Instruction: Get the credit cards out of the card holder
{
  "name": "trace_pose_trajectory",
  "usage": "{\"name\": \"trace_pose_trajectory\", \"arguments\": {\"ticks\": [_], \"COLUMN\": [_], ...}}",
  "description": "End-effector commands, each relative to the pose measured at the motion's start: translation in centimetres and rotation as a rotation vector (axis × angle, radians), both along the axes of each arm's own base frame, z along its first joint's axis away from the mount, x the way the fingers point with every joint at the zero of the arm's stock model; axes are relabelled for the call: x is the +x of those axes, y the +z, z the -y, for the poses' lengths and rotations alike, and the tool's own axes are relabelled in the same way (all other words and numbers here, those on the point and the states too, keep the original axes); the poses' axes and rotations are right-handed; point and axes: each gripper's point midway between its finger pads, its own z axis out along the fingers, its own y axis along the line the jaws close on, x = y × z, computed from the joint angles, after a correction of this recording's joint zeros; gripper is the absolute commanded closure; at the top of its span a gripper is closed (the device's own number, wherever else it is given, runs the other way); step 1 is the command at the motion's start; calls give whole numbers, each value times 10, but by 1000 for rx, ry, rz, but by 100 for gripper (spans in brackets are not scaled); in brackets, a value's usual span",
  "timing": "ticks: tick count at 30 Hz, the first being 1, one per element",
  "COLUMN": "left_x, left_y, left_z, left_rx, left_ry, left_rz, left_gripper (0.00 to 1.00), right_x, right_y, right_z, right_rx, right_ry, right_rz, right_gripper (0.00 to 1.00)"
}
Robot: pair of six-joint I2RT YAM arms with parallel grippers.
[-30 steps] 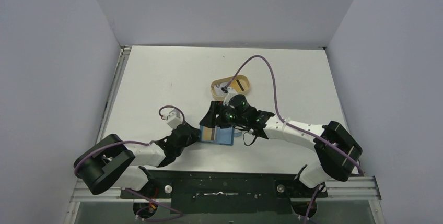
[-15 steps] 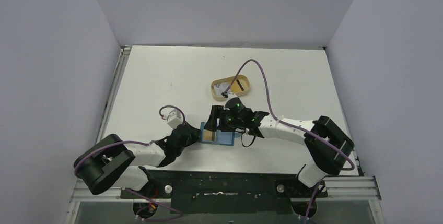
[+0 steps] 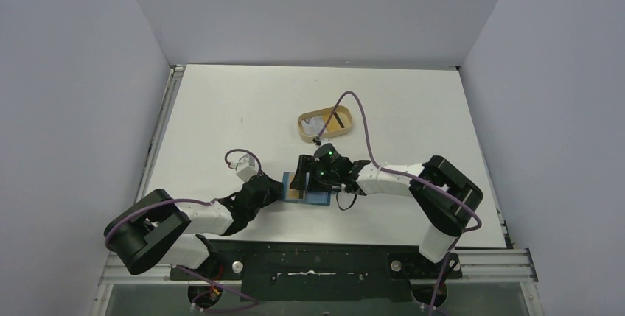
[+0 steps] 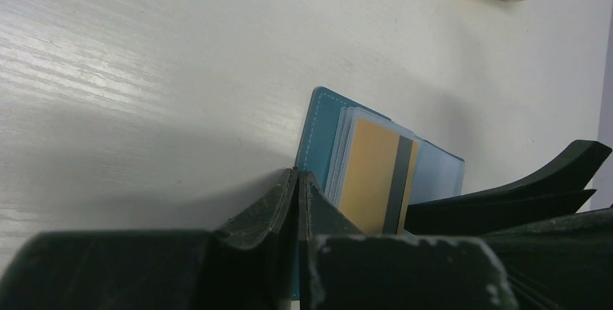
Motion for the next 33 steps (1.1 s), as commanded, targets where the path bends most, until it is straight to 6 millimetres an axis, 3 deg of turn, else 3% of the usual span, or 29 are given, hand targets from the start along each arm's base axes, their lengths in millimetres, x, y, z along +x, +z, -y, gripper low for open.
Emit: {"name": "trace_pose_trajectory", "arguments": {"ticks": [1,5,14,26,33], "left_x": [-20,-20,-20,-21,-21], "left_y": [-26,-26,-26,-27,-27], "left_z": [-12,-12,-12,-13,-13], "left_rx": [81,82,84,85,85], "left_ry": [-32,-32,-32,-33,-30], "left_rz": [-90,-91,-91,-92,-93], "left_gripper": [100,100,100,100,100], "right_x": [8,6,5,3,2], "right_y": [2,2,35,69,75], "right_z": [-8,-17,-38,-42,-41], "right_rx": [37,89,292,504,556], "right_ry": [-25,-14,12,-6,-12], "right_rz": [28,14,64,128,148], "right_gripper": [34,34,35,35,34]}}
